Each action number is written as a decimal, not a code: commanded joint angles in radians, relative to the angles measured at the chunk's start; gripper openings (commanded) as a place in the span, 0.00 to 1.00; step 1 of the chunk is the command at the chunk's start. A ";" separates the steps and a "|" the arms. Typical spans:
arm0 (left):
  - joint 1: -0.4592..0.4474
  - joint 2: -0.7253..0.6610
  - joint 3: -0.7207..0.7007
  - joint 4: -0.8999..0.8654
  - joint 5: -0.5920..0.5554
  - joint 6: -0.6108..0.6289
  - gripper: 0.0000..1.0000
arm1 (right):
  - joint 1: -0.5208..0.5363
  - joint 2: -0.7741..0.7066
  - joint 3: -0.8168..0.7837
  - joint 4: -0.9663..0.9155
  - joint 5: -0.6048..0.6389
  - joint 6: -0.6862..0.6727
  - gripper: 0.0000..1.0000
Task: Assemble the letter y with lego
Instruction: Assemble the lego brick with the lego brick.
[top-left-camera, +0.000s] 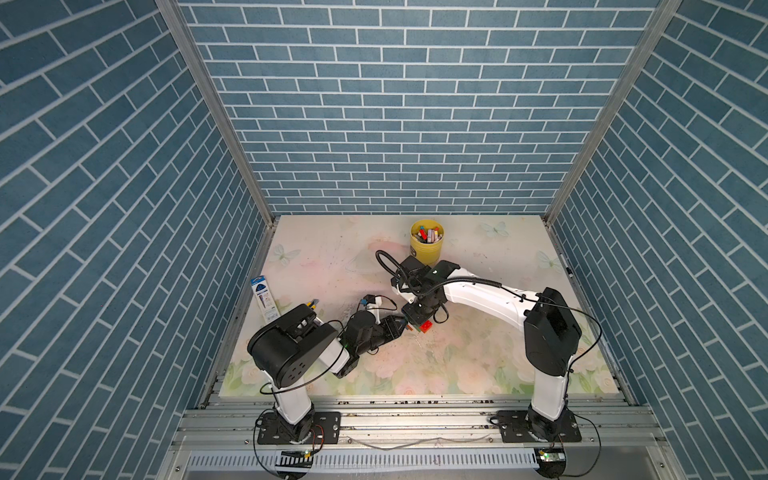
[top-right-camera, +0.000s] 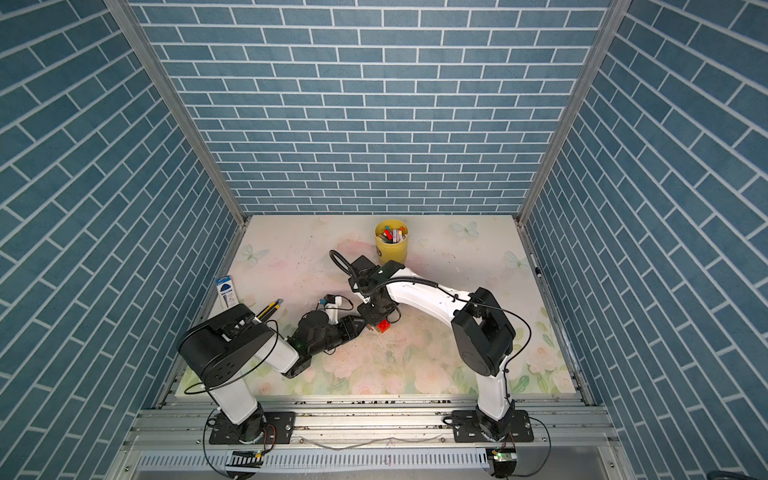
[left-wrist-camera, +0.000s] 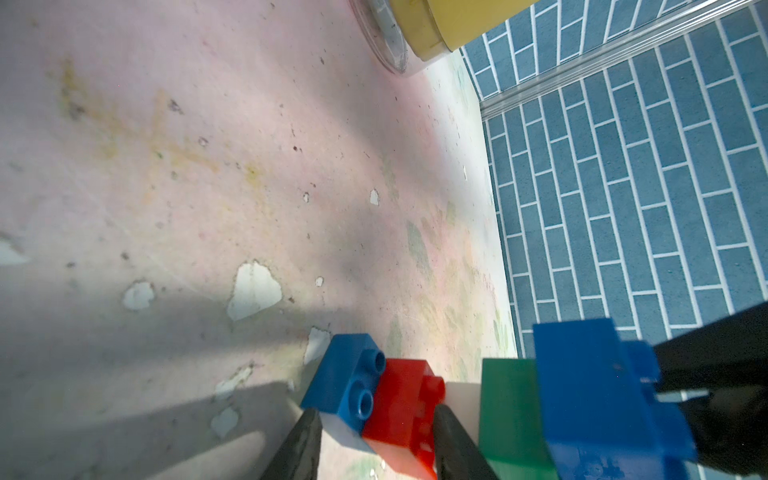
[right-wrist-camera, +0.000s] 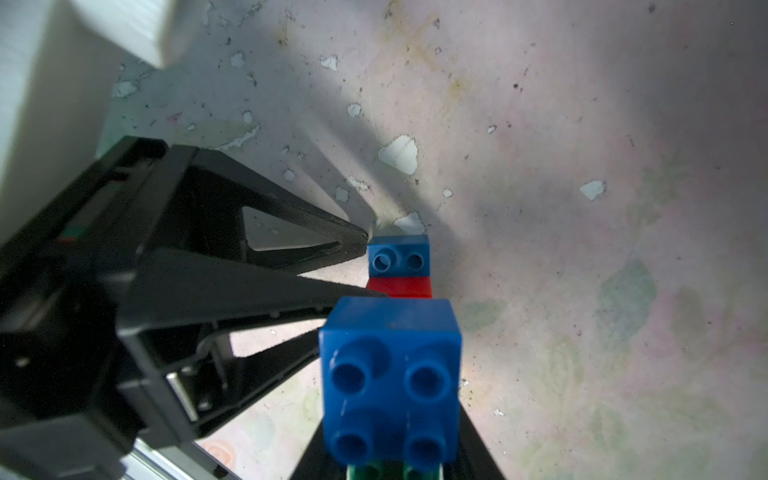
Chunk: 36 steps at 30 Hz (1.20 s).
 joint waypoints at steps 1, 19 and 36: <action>0.003 0.065 -0.038 -0.261 -0.046 0.028 0.46 | -0.003 0.042 -0.020 -0.041 -0.047 -0.044 0.20; 0.002 0.063 -0.033 -0.270 -0.045 0.027 0.44 | -0.021 0.068 -0.033 0.013 -0.023 -0.042 0.20; 0.004 0.038 -0.036 -0.259 -0.052 0.022 0.48 | -0.022 0.019 -0.019 -0.008 -0.019 -0.033 0.20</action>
